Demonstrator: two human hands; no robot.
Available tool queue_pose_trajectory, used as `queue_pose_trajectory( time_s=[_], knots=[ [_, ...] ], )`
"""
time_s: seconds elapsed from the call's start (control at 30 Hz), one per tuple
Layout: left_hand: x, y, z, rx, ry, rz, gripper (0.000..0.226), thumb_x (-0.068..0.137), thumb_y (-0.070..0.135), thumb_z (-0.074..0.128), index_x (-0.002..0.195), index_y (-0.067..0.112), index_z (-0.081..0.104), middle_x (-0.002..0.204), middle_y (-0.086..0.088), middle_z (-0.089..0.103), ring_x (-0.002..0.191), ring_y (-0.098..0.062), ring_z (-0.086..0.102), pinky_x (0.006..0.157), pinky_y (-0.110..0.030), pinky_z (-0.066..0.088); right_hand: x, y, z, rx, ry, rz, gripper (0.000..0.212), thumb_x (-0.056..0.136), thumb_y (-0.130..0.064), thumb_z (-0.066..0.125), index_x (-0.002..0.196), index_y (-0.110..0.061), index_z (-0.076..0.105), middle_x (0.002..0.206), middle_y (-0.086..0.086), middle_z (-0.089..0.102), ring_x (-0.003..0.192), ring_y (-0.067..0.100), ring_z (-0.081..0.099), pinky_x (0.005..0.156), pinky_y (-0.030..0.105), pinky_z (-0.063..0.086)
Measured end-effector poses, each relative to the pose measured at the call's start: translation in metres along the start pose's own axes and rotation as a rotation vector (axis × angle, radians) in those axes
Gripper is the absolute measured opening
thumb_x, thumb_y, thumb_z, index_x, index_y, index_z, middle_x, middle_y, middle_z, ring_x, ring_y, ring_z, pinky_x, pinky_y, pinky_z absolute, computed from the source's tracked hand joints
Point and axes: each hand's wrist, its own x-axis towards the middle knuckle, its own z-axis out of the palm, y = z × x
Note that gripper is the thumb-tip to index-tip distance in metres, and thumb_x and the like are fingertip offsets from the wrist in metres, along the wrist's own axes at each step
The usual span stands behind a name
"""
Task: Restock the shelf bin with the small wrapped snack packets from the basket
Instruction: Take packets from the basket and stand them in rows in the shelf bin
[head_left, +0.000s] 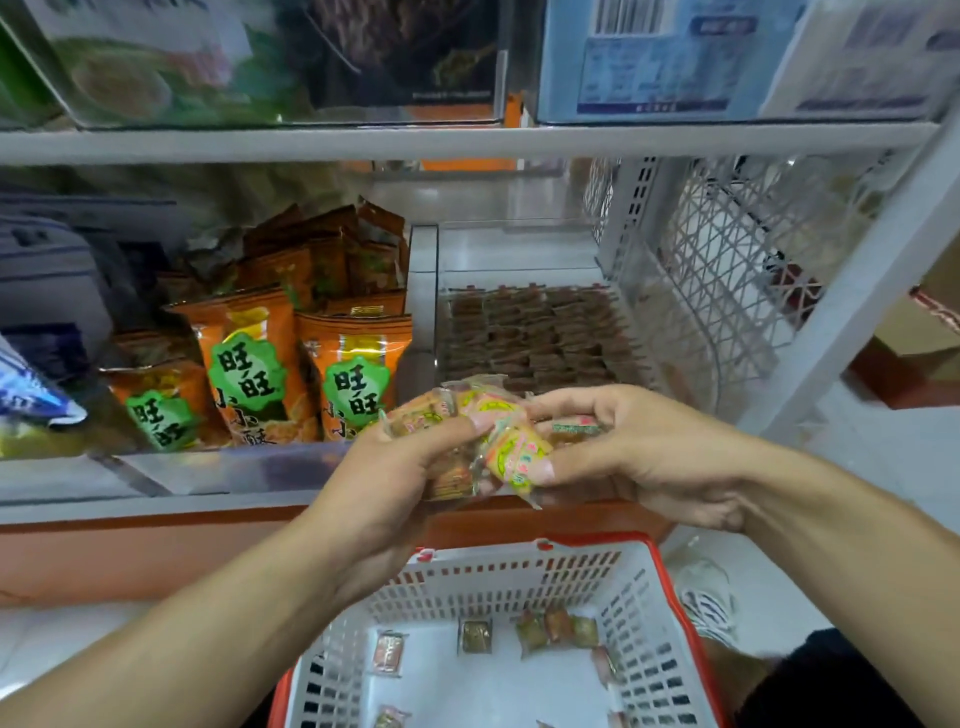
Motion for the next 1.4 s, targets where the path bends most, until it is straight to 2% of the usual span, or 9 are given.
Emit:
queue_pose_trajectory(
  time_s=[0.13,0.4,0.57,0.63,0.8,1.0,1.1,1.2,1.4],
  knots=[
    [-0.002,0.0,0.001,-0.108,0.028,0.074,0.028,0.07,0.021,0.08,0.098,0.018,0.082,0.106,-0.012,0.078,0.087,-0.018,0.077,0.06,-0.026,0.06,0.001,0.006,0.005,0.153,0.117,-0.137,0.046,0.07,-0.004,0.078,0.114,-0.004,0.069,0.106,0.017,0.075,0.084,0.021,0.074,0.069,0.023,0.06],
    [-0.008,-0.007,0.0,0.03,-0.009,0.214,0.037,0.071,0.024,0.089,0.105,0.015,0.078,0.108,-0.018,0.077,0.098,-0.03,0.075,0.083,-0.035,0.062,0.006,0.027,0.028,0.09,0.232,-0.254,0.034,0.08,-0.02,0.077,0.108,-0.002,0.069,0.098,0.019,0.076,0.082,0.026,0.072,0.065,0.023,0.058],
    [-0.005,-0.002,0.003,-0.089,0.08,0.142,0.034,0.056,0.022,0.088,0.09,0.02,0.083,0.098,-0.012,0.079,0.085,-0.019,0.077,0.066,-0.025,0.06,0.004,0.023,0.023,-0.044,0.274,-0.309,0.031,0.087,-0.037,0.064,0.109,-0.016,0.071,0.109,0.013,0.074,0.084,0.028,0.074,0.07,0.028,0.06],
    [-0.003,0.001,0.001,-0.156,0.126,0.104,0.034,0.051,0.02,0.09,0.084,0.021,0.083,0.096,-0.013,0.079,0.081,-0.018,0.077,0.063,-0.026,0.06,0.002,0.019,0.018,-0.183,0.388,-0.424,0.024,0.1,-0.023,0.054,0.119,-0.027,0.067,0.122,-0.001,0.069,0.094,0.021,0.074,0.072,0.028,0.06],
    [-0.003,0.001,-0.001,-0.153,0.132,0.076,0.031,0.049,0.019,0.091,0.08,0.02,0.083,0.092,-0.015,0.079,0.078,-0.019,0.077,0.064,-0.027,0.061,-0.005,0.016,0.015,-0.286,0.391,-0.622,0.076,0.098,0.004,0.054,0.146,-0.051,0.031,0.151,-0.022,0.039,0.099,0.013,0.073,0.089,0.029,0.058],
    [-0.003,0.001,-0.002,-0.158,0.15,0.082,0.036,0.051,0.016,0.091,0.085,0.011,0.081,0.096,-0.017,0.078,0.081,-0.022,0.077,0.065,-0.029,0.061,-0.001,0.021,0.01,-0.028,0.303,-0.595,0.085,0.089,0.01,0.062,0.152,-0.036,0.027,0.132,0.002,0.066,0.109,0.027,0.071,0.085,0.027,0.058],
    [-0.004,0.002,-0.001,-0.152,0.151,0.086,0.035,0.051,0.016,0.091,0.084,0.015,0.082,0.093,-0.015,0.078,0.08,-0.02,0.077,0.065,-0.029,0.061,-0.004,0.017,0.007,-0.258,0.457,-0.648,0.053,0.084,-0.007,0.078,0.12,-0.035,0.051,0.107,0.001,0.077,0.099,0.023,0.074,0.088,0.035,0.057],
    [-0.006,0.0,0.004,-0.134,0.115,0.066,0.034,0.05,0.018,0.09,0.083,0.02,0.083,0.092,-0.013,0.079,0.079,-0.018,0.077,0.065,-0.027,0.061,-0.006,0.017,0.012,-0.536,0.681,-0.8,0.034,0.079,-0.022,0.081,0.093,-0.035,0.053,0.098,-0.008,0.075,0.083,0.017,0.071,0.07,0.029,0.056],
    [-0.011,-0.004,0.009,-0.148,0.059,0.041,0.033,0.054,0.019,0.089,0.087,0.019,0.083,0.099,-0.012,0.079,0.085,-0.017,0.077,0.066,-0.026,0.06,-0.009,0.026,0.027,-0.985,0.751,-0.99,0.036,0.081,-0.017,0.078,0.112,-0.029,0.067,0.105,-0.02,0.067,0.103,0.005,0.064,0.084,0.019,0.05]
  ],
)
